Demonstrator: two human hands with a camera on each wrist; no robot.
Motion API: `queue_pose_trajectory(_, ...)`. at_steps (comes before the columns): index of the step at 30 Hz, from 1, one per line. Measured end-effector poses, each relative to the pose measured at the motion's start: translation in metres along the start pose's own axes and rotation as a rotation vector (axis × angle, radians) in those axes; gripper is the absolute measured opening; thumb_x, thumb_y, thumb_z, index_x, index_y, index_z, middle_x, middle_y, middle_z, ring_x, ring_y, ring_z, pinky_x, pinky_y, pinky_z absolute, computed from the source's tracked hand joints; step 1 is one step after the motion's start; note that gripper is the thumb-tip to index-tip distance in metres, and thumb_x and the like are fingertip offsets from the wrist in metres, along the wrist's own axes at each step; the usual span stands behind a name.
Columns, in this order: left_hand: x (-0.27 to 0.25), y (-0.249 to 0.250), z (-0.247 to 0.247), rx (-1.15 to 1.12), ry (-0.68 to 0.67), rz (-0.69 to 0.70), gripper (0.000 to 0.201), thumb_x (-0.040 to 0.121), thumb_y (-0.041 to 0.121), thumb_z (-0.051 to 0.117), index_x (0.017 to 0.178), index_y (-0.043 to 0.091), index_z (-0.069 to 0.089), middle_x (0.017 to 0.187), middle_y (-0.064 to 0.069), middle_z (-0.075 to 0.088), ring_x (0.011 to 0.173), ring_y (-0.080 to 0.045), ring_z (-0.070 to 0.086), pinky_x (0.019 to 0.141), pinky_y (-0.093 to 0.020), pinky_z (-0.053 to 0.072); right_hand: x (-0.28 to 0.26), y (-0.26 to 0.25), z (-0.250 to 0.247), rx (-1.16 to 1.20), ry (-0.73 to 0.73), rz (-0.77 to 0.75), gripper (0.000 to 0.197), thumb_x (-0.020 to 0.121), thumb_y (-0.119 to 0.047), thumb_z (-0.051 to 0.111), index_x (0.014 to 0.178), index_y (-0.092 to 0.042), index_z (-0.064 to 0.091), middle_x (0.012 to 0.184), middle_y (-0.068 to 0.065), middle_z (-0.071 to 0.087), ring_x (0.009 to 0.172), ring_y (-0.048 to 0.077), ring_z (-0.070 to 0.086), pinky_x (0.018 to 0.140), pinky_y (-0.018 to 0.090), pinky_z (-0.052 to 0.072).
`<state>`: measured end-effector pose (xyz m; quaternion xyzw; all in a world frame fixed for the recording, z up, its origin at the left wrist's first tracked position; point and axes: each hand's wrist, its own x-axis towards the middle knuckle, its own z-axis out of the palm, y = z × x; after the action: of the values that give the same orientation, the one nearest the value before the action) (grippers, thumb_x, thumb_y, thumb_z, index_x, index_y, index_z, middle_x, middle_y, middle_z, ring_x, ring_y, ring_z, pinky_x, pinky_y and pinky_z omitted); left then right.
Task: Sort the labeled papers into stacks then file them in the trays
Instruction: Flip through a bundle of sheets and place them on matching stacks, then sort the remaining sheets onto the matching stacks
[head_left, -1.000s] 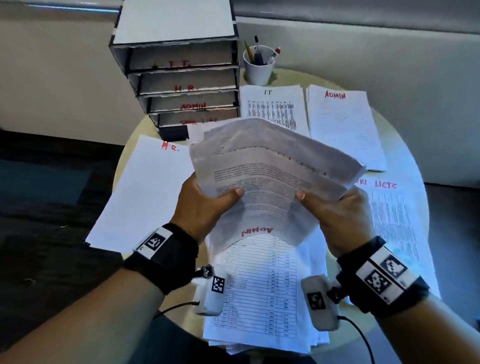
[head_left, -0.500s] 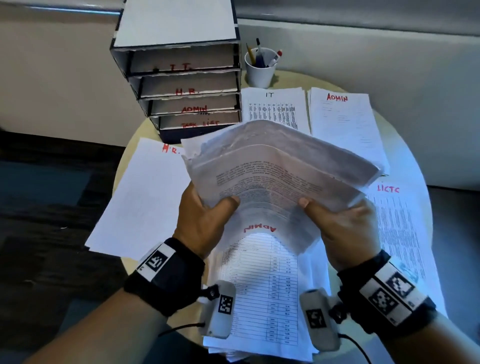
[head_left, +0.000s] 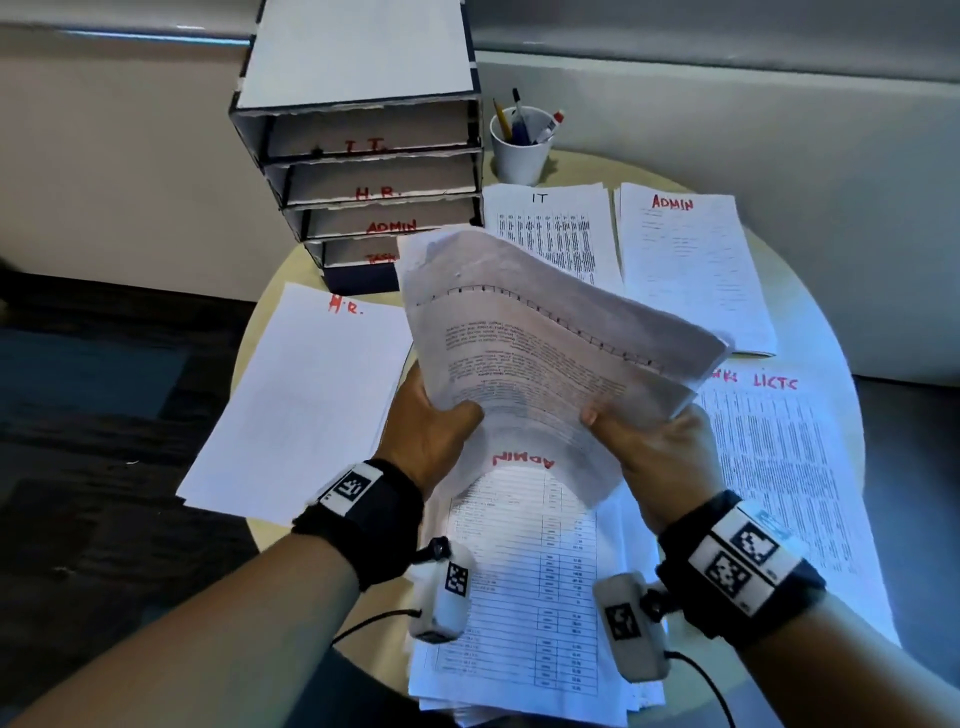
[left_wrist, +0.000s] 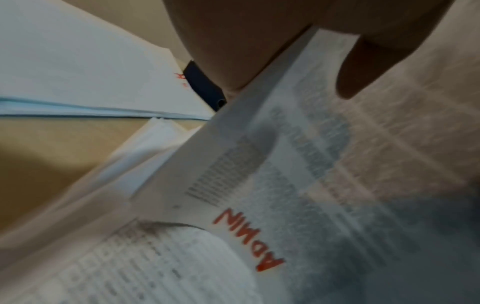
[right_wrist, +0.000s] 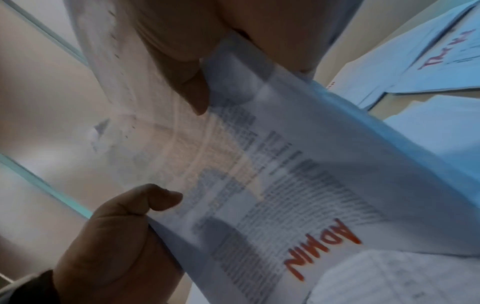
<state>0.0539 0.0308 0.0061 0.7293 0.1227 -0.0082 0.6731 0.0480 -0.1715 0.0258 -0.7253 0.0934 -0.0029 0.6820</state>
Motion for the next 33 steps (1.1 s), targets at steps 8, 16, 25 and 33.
queue_pose_trajectory(8,0.016,0.051,-0.019,0.623,-0.091,0.297,0.014,0.088,0.013,0.059,0.089,0.021,0.048,0.078,0.003,0.058,0.068,-0.012,0.052,0.056,-0.026,0.039,0.003,-0.048,-0.060,-0.388,0.330,-0.463,0.075,0.074,-0.042,0.076,0.138,-0.019,0.045,0.140,0.001,0.052,0.130,0.014,0.050,0.107,0.042,0.043)
queue_pose_trajectory(16,-0.020,0.113,0.026,1.340,-0.459,0.665,0.014,0.081,0.025,0.048,0.083,0.024,0.034,0.079,0.002,0.050,0.071,-0.028,0.046,0.058,-0.035,0.034,-0.019,-0.078,-0.044,-1.449,-0.292,-0.722,0.008,0.077,-0.023,0.069,0.083,-0.024,0.063,0.076,-0.002,0.059,0.065,0.030,0.062,0.053,0.030,0.047)
queue_pose_trajectory(25,0.009,0.061,0.007,1.014,0.046,0.711,0.046,0.072,0.016,0.069,0.117,0.015,0.061,0.123,-0.010,0.056,0.118,-0.031,0.051,0.096,-0.047,0.044,0.049,-0.046,-0.138,-0.968,-0.223,-0.206,0.012,0.080,-0.018,0.077,0.076,-0.028,0.074,0.073,-0.008,0.072,0.071,0.013,0.064,0.069,0.022,0.045)
queue_pose_trajectory(33,0.012,-0.064,0.006,1.405,-0.633,-0.008,0.111,0.069,0.069,0.067,0.154,0.031,0.006,0.165,-0.006,0.006,0.150,-0.027,0.015,0.117,-0.048,0.029,0.134,-0.013,-0.193,-0.284,0.220,0.301,0.007,0.093,-0.013,0.062,0.092,-0.007,0.064,0.043,-0.008,0.061,0.029,0.004,0.048,0.032,0.013,0.037)
